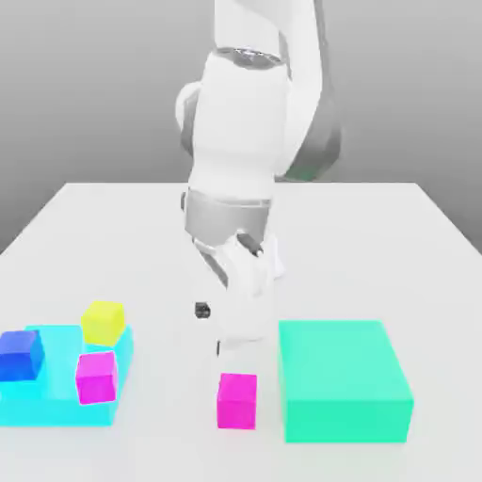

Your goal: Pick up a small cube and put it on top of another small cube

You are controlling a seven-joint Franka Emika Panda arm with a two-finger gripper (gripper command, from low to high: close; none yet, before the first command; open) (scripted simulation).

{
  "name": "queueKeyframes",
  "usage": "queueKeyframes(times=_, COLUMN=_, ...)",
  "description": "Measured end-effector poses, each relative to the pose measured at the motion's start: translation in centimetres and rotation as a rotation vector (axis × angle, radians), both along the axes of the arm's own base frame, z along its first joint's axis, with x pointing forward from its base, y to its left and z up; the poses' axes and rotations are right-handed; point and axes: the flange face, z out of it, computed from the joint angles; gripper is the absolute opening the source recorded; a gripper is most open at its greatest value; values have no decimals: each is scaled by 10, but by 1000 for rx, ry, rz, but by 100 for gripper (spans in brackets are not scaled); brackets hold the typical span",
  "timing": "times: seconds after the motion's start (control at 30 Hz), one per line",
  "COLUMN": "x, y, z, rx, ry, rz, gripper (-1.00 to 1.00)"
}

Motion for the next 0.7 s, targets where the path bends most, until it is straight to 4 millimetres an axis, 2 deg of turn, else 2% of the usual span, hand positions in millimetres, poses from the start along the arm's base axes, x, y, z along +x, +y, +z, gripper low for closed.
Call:
queueKeyframes(times=0.23, x=-34, y=10, z=-65, rx=109, ry=85, rz=-263, gripper=0)
queueKeyframes(times=0.6, x=-35, y=12, z=-128, rx=122, ry=91, rz=-288, gripper=0)
queueKeyframes(times=0.63, x=-37, y=12, z=-133, rx=120, ry=93, rz=-287, gripper=-100)
queueKeyframes(times=0.7, x=-37, y=12, z=-133, rx=120, ry=92, rz=-287, gripper=-100)
